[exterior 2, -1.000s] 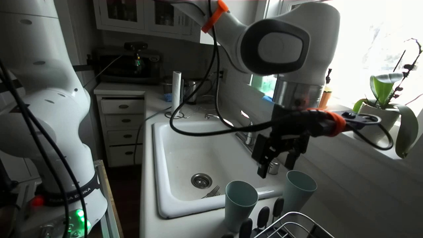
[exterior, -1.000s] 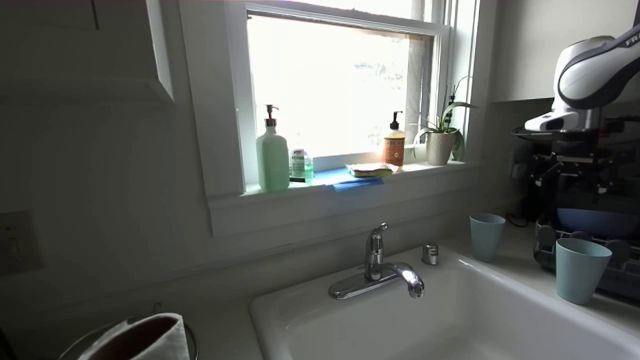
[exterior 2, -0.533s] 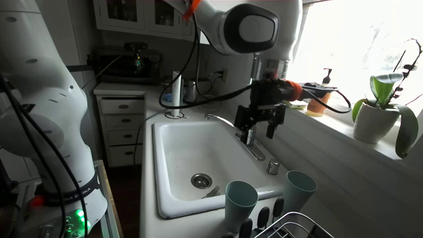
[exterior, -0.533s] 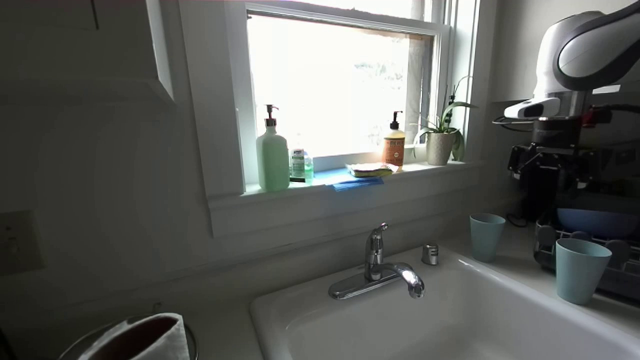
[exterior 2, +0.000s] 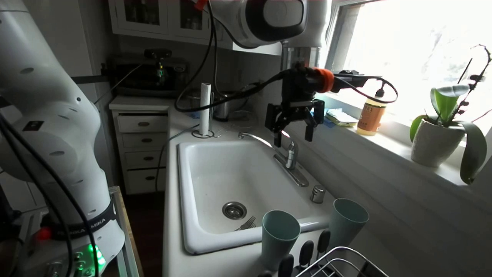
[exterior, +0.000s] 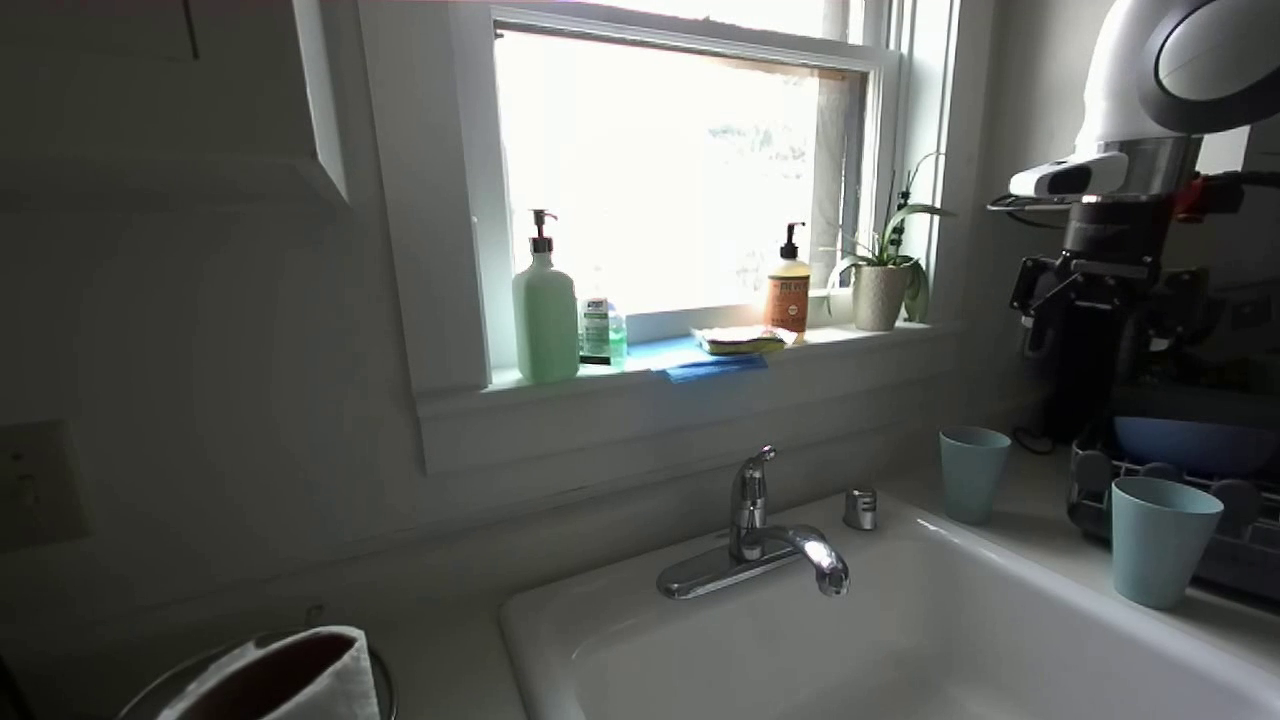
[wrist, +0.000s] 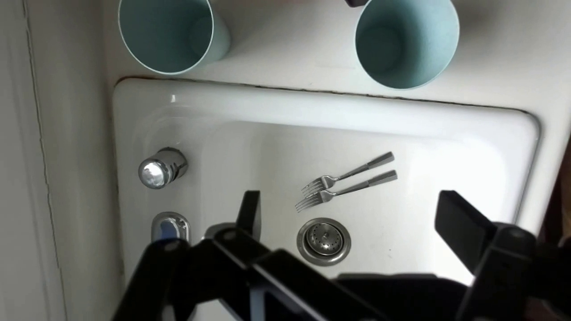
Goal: Pour water out of the cup beside the sink into the cup in the sink then pour all the water in the sink
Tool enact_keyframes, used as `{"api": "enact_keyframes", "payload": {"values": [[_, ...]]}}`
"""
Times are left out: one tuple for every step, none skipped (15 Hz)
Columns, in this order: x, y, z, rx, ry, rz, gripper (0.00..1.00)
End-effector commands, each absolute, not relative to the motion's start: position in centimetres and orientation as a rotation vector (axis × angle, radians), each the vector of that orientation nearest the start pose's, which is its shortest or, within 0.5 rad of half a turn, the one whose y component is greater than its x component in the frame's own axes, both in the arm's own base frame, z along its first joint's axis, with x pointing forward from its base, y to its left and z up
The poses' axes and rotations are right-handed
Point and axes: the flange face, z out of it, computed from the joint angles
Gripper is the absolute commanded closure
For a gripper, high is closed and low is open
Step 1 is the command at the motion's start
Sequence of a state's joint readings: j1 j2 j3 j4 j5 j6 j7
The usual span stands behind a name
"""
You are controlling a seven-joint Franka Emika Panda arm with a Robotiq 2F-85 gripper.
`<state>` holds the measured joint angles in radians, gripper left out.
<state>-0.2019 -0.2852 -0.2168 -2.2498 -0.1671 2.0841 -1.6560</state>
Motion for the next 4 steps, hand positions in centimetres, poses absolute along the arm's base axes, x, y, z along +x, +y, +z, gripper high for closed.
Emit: {"api": "enact_keyframes", "payload": {"values": [[42.92, -20.67, 49.44, -2.610, -2.008, 0.027, 0.00], [42.72, -20.64, 49.85, -2.618, -2.005, 0.024, 0.00], [42.55, -20.61, 50.14, -2.623, -2.005, 0.022, 0.00], [42.44, -20.58, 50.30, -2.626, -2.005, 0.020, 0.00]]}}
